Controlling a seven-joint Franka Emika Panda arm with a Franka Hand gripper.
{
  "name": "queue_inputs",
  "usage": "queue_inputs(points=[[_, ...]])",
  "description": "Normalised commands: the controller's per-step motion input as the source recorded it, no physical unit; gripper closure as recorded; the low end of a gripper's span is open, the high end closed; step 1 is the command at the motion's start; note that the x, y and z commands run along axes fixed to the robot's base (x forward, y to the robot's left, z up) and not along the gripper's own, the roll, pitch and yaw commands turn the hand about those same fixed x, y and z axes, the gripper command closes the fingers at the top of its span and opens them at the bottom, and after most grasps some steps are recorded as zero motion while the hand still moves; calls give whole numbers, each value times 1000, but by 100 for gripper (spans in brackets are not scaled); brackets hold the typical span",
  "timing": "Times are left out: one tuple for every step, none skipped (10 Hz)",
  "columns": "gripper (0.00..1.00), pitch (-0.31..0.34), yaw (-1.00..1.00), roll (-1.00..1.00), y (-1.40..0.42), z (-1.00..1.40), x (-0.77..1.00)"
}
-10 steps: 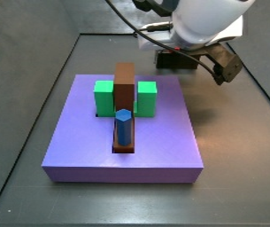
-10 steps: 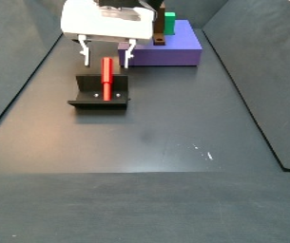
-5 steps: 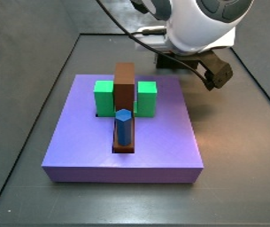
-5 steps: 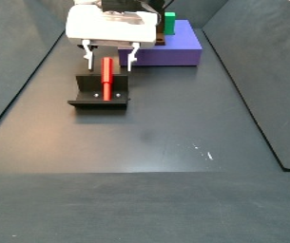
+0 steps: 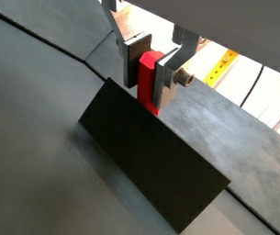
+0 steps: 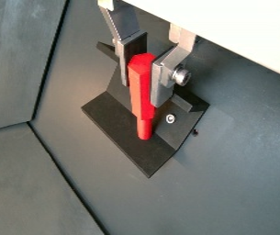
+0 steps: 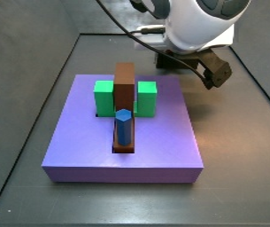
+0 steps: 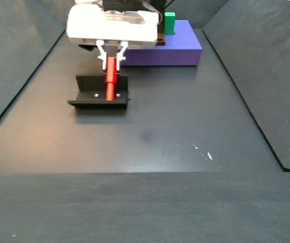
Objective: Pick up the red object. Move up. Place the red object on the fixture. Regrasp the red object. Move to above the board. Insert the red object.
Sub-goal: Regrasp the red object, then move to above the board.
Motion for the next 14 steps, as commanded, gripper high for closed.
queue_inputs(points=[[100,0,0,0,0,0,0],[100,0,0,0,0,0,0],[100,0,0,0,0,0,0],[100,0,0,0,0,0,0],[100,0,0,0,0,0,0],[100,0,0,0,0,0,0],[100,0,0,0,0,0,0],[100,0,0,0,0,0,0],[100,0,0,0,0,0,0],[100,0,0,0,0,0,0],[100,0,0,0,0,0,0],[100,0,0,0,0,1400,0],[100,58,-6,-59,7,1400,-11],[100,44,-32,-160,9,1400,-38]])
